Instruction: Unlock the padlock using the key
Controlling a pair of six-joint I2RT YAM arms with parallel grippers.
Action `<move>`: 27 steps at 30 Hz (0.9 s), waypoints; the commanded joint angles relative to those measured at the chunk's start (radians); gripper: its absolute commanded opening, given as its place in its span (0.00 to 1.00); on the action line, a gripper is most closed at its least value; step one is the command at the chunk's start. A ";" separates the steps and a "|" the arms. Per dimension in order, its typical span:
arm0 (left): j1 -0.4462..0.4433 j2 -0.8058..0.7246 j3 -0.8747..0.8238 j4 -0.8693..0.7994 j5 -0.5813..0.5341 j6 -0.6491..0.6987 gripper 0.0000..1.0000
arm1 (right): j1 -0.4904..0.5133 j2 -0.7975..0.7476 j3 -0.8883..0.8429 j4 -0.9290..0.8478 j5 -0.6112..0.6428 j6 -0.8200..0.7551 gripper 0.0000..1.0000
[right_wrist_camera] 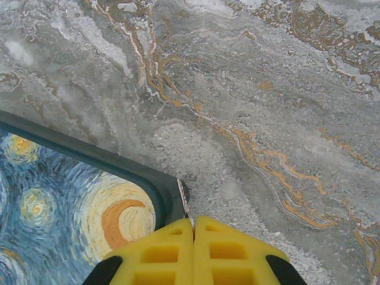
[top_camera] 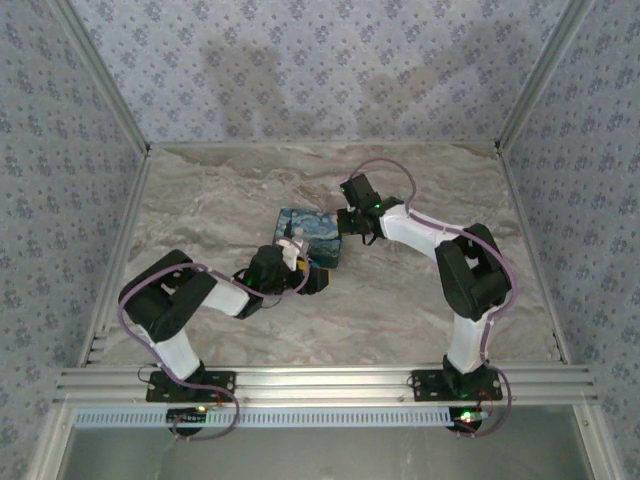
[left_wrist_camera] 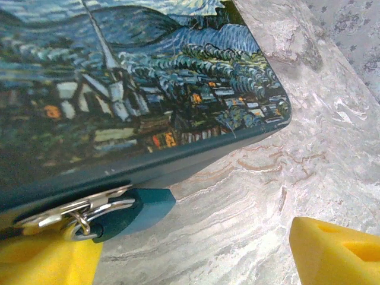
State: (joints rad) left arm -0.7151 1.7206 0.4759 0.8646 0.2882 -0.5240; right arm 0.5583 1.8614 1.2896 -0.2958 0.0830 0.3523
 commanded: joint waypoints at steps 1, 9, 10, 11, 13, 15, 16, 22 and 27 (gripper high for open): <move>-0.004 -0.001 -0.007 0.099 0.026 -0.004 0.82 | 0.019 0.021 0.019 -0.024 -0.031 0.020 0.00; 0.016 0.008 -0.057 0.244 0.089 -0.050 0.81 | 0.018 0.021 0.020 -0.025 -0.031 0.022 0.00; 0.017 0.009 -0.056 0.251 0.101 -0.053 0.81 | 0.018 0.022 0.020 -0.025 -0.031 0.022 0.00; 0.018 0.010 -0.058 0.263 0.109 -0.058 0.80 | 0.017 0.022 0.020 -0.026 -0.029 0.023 0.00; 0.019 0.013 -0.059 0.274 0.120 -0.065 0.78 | 0.017 0.022 0.019 -0.023 -0.031 0.023 0.00; 0.021 0.011 -0.058 0.273 0.124 -0.068 0.75 | 0.017 0.022 0.018 -0.021 -0.031 0.026 0.00; 0.023 0.011 -0.059 0.271 0.127 -0.071 0.74 | 0.018 0.024 0.017 -0.019 -0.030 0.026 0.00; 0.025 0.001 -0.084 0.289 0.142 -0.084 0.71 | 0.017 0.024 0.014 -0.017 -0.031 0.027 0.00; 0.026 0.002 -0.087 0.284 0.167 -0.103 0.64 | 0.016 0.024 0.013 -0.014 -0.033 0.027 0.00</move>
State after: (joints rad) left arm -0.6933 1.7290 0.3889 1.0542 0.4103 -0.6197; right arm 0.5636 1.8664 1.2930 -0.2943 0.0746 0.3626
